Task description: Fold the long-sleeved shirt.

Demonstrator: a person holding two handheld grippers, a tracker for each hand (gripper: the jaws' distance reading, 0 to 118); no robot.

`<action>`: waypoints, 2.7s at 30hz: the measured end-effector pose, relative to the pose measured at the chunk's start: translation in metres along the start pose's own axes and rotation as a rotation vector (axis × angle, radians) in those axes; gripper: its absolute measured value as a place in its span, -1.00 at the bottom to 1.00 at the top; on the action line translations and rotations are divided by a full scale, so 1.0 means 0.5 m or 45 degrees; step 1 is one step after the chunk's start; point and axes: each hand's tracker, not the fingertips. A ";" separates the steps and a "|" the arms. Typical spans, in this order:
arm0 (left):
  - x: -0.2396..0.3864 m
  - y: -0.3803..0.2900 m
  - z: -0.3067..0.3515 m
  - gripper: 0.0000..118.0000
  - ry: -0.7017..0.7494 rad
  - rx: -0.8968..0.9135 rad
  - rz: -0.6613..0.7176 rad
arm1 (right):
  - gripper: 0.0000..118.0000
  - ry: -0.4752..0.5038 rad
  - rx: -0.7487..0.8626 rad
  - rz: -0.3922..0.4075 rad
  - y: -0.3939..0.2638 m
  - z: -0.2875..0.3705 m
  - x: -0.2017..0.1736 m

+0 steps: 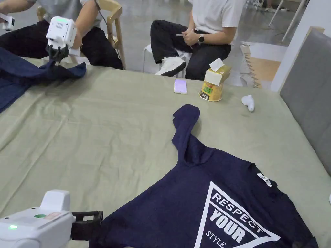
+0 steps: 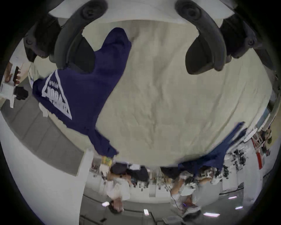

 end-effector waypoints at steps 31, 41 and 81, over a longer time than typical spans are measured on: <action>0.068 -0.186 -0.065 0.42 0.127 -0.163 0.407 | -1.00 0.248 0.269 -0.006 0.061 0.017 -0.228; 0.086 -0.196 -0.100 -0.57 0.088 -0.118 0.289 | -1.00 0.274 0.201 -0.012 0.052 -0.013 -0.243; 0.051 -0.139 -0.130 -0.76 -0.027 -0.249 0.435 | -0.95 0.656 -0.409 0.587 0.361 -0.753 -0.362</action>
